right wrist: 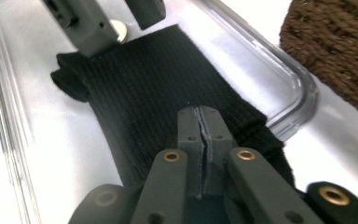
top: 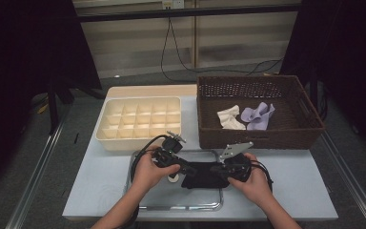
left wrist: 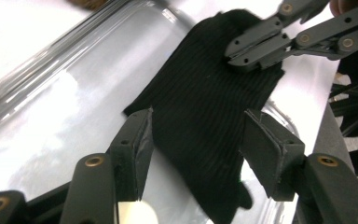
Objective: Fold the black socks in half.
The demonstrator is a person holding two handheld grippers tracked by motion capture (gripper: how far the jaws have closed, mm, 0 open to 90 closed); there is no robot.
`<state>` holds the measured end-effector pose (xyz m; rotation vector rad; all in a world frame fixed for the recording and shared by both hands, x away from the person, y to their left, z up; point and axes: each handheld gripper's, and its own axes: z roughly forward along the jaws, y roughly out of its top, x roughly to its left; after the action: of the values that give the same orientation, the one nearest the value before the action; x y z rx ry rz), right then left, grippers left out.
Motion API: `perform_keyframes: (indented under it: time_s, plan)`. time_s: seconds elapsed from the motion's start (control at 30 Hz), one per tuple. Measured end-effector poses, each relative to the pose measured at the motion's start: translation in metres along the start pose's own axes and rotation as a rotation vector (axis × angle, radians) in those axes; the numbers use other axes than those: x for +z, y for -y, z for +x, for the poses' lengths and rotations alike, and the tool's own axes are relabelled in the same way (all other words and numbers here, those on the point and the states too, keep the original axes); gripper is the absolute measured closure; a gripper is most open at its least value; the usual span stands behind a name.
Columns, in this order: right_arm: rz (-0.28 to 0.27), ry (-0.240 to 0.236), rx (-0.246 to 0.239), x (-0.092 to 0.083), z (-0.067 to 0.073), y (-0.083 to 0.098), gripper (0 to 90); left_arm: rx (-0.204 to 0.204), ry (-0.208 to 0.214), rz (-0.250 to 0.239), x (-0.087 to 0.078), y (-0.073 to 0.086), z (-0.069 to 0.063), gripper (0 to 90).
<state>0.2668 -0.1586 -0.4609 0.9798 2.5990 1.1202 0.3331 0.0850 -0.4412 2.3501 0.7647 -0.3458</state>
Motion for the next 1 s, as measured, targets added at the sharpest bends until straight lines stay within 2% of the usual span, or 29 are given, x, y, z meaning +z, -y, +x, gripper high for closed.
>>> perform_keyframes:
  time_s: [0.07,0.13,0.3,0.33,0.4,0.47,0.73,0.77,0.8,0.9,1.0]
  plan:
    - [0.012,0.009,-0.004,-0.001,0.001,0.0,89.8,-0.02,-0.011,-0.021,0.001,0.006,0.003,43.8]
    - [0.01,0.002,-0.002,0.0,0.001,0.001,90.0,-0.024,-0.016,-0.003,0.002,0.008,0.005,43.8]
    - [0.014,0.006,-0.011,0.001,0.002,0.002,90.0,-0.032,0.001,0.009,0.011,0.012,0.007,46.8]
    - [0.013,0.006,-0.013,0.001,0.002,0.002,90.0,-0.041,0.004,-0.007,0.013,0.012,0.007,48.0]
    - [0.008,-0.002,-0.011,0.001,0.002,0.003,90.0,-0.04,-0.004,-0.02,0.014,0.012,0.006,50.8]
    - [0.004,0.0,-0.012,0.0,0.001,0.004,90.0,-0.02,-0.006,-0.006,0.015,0.013,0.005,55.3]
    - [0.0,-0.005,-0.018,0.001,0.002,0.004,90.0,-0.015,-0.002,-0.005,0.02,0.014,0.003,77.4]
    - [-0.001,-0.004,-0.014,0.001,0.003,0.004,90.0,-0.015,0.0,0.004,0.019,0.013,0.003,79.0]
    - [-0.001,-0.003,-0.013,0.001,0.003,0.004,90.0,-0.032,0.003,0.007,0.019,0.012,0.002,80.4]
    - [0.0,0.001,-0.01,0.001,0.003,0.004,90.0,-0.032,0.007,0.018,0.017,0.009,0.0,81.5]
    - [-0.005,-0.001,-0.018,0.002,0.004,0.005,90.0,-0.044,0.036,0.017,0.012,0.006,0.0,81.8]
